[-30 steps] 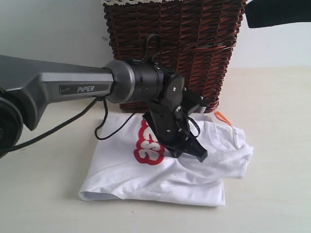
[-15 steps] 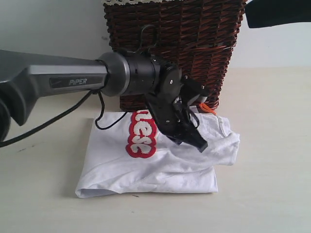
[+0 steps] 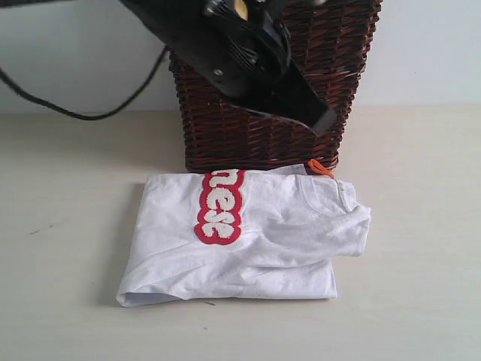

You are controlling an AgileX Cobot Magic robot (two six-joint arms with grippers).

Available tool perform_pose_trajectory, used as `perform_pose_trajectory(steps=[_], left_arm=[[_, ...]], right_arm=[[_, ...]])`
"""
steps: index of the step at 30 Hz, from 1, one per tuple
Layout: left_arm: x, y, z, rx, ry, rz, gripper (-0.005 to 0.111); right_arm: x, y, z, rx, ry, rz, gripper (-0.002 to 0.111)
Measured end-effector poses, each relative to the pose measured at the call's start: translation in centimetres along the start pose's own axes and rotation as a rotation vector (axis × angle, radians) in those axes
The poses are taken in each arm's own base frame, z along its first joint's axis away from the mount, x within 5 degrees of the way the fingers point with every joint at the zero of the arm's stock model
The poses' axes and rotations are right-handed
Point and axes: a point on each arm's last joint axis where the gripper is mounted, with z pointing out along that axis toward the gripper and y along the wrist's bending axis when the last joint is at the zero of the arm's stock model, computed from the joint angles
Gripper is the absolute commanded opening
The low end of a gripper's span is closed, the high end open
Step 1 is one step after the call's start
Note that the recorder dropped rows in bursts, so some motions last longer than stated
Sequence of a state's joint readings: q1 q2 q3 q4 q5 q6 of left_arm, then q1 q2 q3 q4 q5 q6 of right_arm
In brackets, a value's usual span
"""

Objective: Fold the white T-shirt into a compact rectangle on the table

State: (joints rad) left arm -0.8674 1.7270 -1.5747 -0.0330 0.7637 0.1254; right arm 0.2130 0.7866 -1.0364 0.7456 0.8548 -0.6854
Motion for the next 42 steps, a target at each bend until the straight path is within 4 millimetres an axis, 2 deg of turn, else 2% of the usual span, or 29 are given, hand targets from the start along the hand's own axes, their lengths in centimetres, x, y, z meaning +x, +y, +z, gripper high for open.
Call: perform_pose_trajectory(steps=[4,9,14,17,24,28,30,35,42], left_arm=[[1.0,-0.2,-5.9,-0.016,-0.137,-0.012,0.000],[3.4,-0.6,-13.3,-0.033,-0.332,-0.029,0.000],[6.5,-1.0,-19.2,-0.054,-0.559,-0.034,0.000],[9.2,-1.3,-21.9,-0.065,-0.702,-0.039,0.000],[15.6,-1.9,-23.7,-0.086,-0.978,-0.049,0.000],[18.6,-2.2,-24.9,-0.100,-1.129,-0.046,0.000],[19.7,-2.4,-25.2,-0.103,-1.165,-0.046,0.000],[22.0,-2.6,-24.8,-0.105,-1.185,-0.045,0.000],[23.3,-2.7,-23.4,-0.103,-1.155,-0.046,0.000]], right_arm=[[1.0,1.1,-2.4,0.072,-0.116,-0.041,0.000],[2.6,2.1,-4.8,0.149,-0.227,-0.082,0.000],[3.7,3.0,-6.7,0.201,-0.336,-0.107,0.000],[4.4,3.4,-7.7,0.228,-0.398,-0.110,0.000],[7.2,4.0,-9.9,0.320,-0.602,-0.074,0.000],[9.0,4.4,-11.0,0.351,-0.712,-0.050,0.000],[9.7,4.4,-11.2,0.361,-0.742,-0.044,0.000],[11.1,3.7,-10.0,0.374,-0.729,0.006,0.000],[12.3,2.9,-8.8,0.387,-0.697,0.039,0.000]])
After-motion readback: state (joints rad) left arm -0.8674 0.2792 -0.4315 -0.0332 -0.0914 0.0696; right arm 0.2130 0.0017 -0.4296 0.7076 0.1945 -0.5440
